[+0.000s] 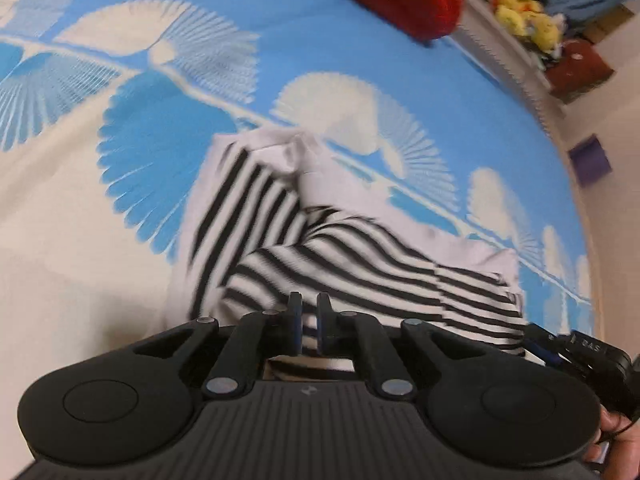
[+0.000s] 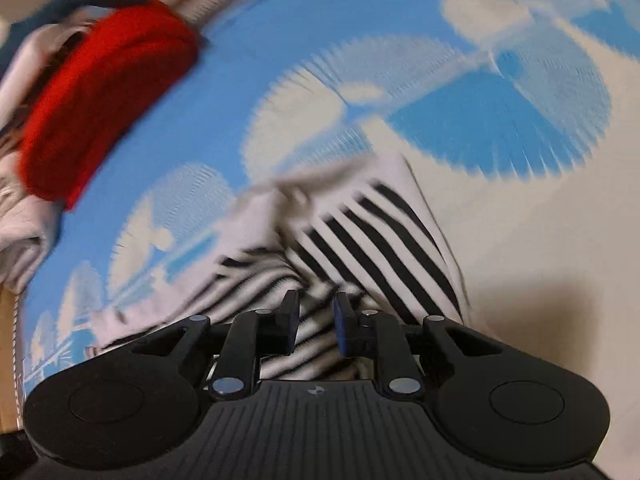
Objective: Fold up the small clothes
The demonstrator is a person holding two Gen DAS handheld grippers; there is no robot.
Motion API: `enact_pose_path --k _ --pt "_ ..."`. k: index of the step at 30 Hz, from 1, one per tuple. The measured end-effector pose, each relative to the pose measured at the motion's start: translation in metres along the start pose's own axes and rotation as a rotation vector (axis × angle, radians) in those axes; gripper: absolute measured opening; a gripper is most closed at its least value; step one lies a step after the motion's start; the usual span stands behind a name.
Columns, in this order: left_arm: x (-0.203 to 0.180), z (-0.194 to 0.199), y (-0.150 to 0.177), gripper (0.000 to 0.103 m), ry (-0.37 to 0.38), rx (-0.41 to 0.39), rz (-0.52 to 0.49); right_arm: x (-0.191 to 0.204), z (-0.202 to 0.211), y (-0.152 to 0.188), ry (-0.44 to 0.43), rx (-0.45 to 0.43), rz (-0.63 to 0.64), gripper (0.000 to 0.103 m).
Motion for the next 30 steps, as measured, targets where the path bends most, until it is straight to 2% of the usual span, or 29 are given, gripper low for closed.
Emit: enact_pose_path --k 2,4,5,6,8,10,13,15,17,19,20,21,22,25,27,30 --pt "0.007 -0.009 0.005 0.009 -0.07 0.031 -0.003 0.002 -0.004 0.004 -0.03 0.027 0.012 0.023" --pt "0.019 -0.019 0.011 0.009 -0.172 0.09 0.001 -0.006 -0.017 0.016 0.01 0.126 0.015 0.024" --pt "0.023 -0.019 0.013 0.012 -0.191 0.103 0.009 -0.013 -0.021 0.022 0.047 0.173 0.012 0.024" --pt "0.025 -0.016 0.013 0.016 -0.19 0.1 0.018 -0.016 -0.019 0.026 0.066 0.178 0.004 0.023" --pt "0.021 0.002 0.009 0.016 -0.169 0.06 0.015 -0.019 -0.005 0.023 0.111 0.171 0.001 0.026" --pt "0.012 0.028 0.006 0.017 -0.115 -0.007 -0.002 -0.015 0.017 0.014 0.086 0.106 -0.004 0.026" --pt "-0.004 0.075 0.009 0.021 -0.017 -0.124 -0.05 0.001 0.061 0.003 0.048 -0.038 0.052 0.026" --pt "-0.012 0.106 0.019 0.021 0.007 -0.198 -0.094 0.011 0.1 0.001 0.032 -0.147 0.113 0.026" --pt "-0.014 0.139 0.034 0.021 0.007 -0.252 -0.137 0.015 0.13 0.0 -0.003 -0.208 0.118 0.026" --pt "-0.014 0.169 0.053 0.021 0.011 -0.269 -0.171 0.016 0.165 0.008 -0.06 -0.239 0.115 0.026" --pt "-0.012 0.185 0.065 0.025 0.021 -0.279 -0.191 0.017 0.183 0.014 -0.078 -0.259 0.13 0.026" --pt "-0.01 0.198 0.076 0.032 0.026 -0.288 -0.208 0.017 0.198 0.02 -0.086 -0.283 0.156 0.026" --pt "-0.005 0.214 0.091 0.035 0.028 -0.302 -0.225 0.017 0.215 0.028 -0.086 -0.312 0.191 0.027" --pt "0.014 0.243 0.134 0.036 0.033 -0.324 -0.264 0.004 0.257 0.065 -0.07 -0.382 0.252 0.035" --pt "0.029 0.246 0.163 0.036 0.034 -0.314 -0.27 -0.014 0.271 0.098 -0.051 -0.382 0.239 0.039" --pt "0.06 0.233 0.201 0.036 0.011 -0.253 -0.212 -0.045 0.269 0.141 -0.024 -0.32 0.176 0.04"
Point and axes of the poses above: each gripper's, at about its wrist camera, not at the fingertips, and z roughly against the way its jaws point, x to its left, y to its underside, the point moved 4 cm from there along -z, roughly the way its jaws point, and after that the axes turned 10 degrees about z, right-handed, at the moved point
